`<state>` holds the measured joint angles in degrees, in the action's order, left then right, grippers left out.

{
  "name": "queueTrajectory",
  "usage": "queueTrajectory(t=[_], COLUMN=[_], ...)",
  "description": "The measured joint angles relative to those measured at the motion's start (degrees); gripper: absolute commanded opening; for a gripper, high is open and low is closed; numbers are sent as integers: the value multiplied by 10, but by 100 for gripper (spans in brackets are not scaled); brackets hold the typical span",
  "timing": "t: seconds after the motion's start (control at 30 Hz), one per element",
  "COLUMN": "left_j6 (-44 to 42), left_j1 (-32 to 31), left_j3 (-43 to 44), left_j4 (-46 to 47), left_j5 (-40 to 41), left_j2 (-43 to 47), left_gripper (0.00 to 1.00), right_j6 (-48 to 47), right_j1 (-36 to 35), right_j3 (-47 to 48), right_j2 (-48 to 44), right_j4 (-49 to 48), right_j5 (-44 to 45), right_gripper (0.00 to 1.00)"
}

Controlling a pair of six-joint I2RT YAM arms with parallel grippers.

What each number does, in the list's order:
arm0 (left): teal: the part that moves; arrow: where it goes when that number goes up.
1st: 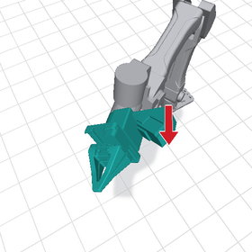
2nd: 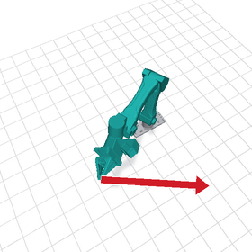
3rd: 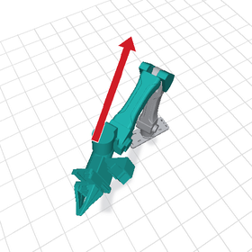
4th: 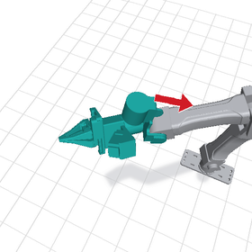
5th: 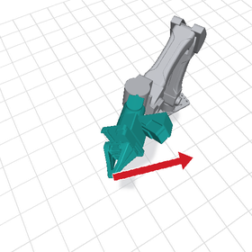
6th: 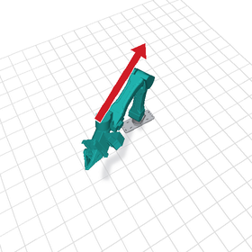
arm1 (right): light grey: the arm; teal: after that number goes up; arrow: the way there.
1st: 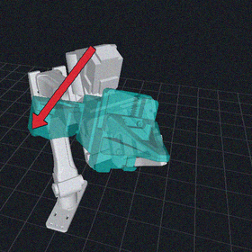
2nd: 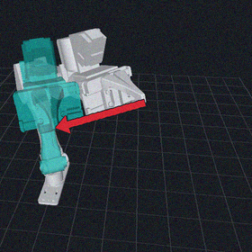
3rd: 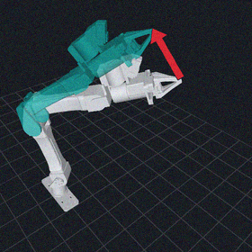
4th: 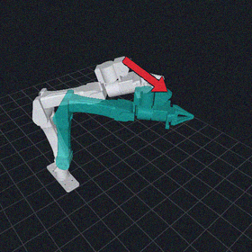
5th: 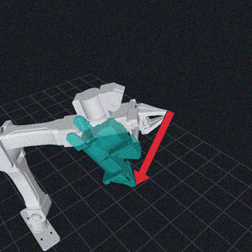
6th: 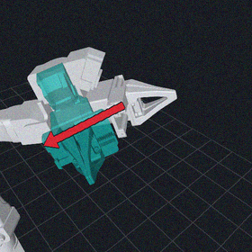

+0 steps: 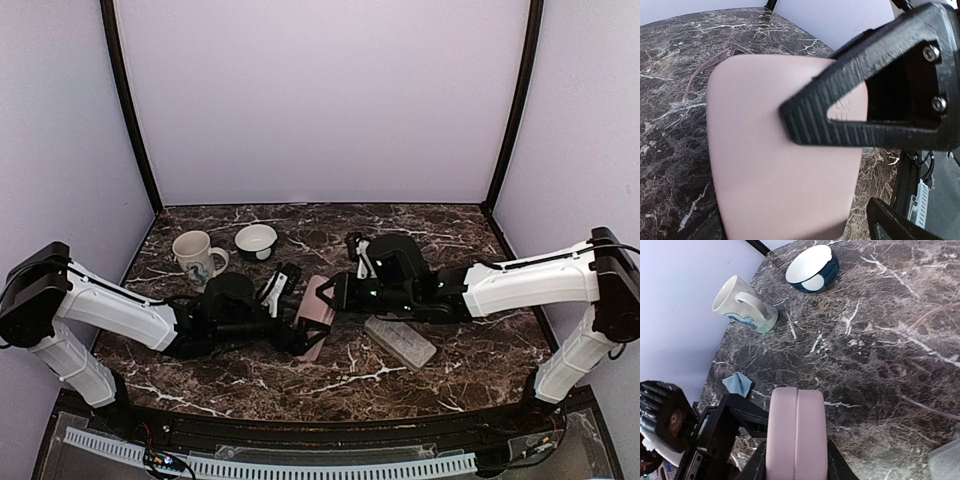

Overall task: Organize the sunglasses
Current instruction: Pass from the left arm to the right, then adjust the sunglasses case at the center of the board.

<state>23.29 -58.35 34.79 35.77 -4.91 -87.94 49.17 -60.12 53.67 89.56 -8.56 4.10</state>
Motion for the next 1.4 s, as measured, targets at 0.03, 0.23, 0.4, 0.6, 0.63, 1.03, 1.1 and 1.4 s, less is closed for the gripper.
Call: queueTrajectory(t=[0.03, 0.23, 0.4, 0.6, 0.63, 1.03, 1.1, 1.4], left_j6=[2, 8, 15, 28, 31, 36, 34, 21], left_j1=[0, -1, 0, 34, 49, 110, 115, 165], left_j3=[-3, -40, -70, -79, -79, -80, -74, -6], left_j4=[5, 8, -24, -120, -139, -311, -336, -422], left_j5=[-4, -19, 19, 94, 105, 196, 206, 231], left_j2=[0, 23, 96, 217, 237, 377, 378, 378], left_gripper=[99, 99, 99, 99, 99, 99, 99, 99], right_j6=[-14, -87, -132, -156, -156, -164, -171, -191], right_j1=[1, 1, -16, -72, -83, -170, -177, -191], right_j3=[12, 75, 158, 274, 291, 607, 642, 690], right_j2=[0, 0, 22, 128, 148, 397, 426, 469], right_j4=[24, 160, 273, 396, 409, 627, 646, 673], right_j5=[9, 64, 129, 231, 250, 434, 451, 476], right_gripper=[6, 5, 5, 7, 7, 13, 15, 26])
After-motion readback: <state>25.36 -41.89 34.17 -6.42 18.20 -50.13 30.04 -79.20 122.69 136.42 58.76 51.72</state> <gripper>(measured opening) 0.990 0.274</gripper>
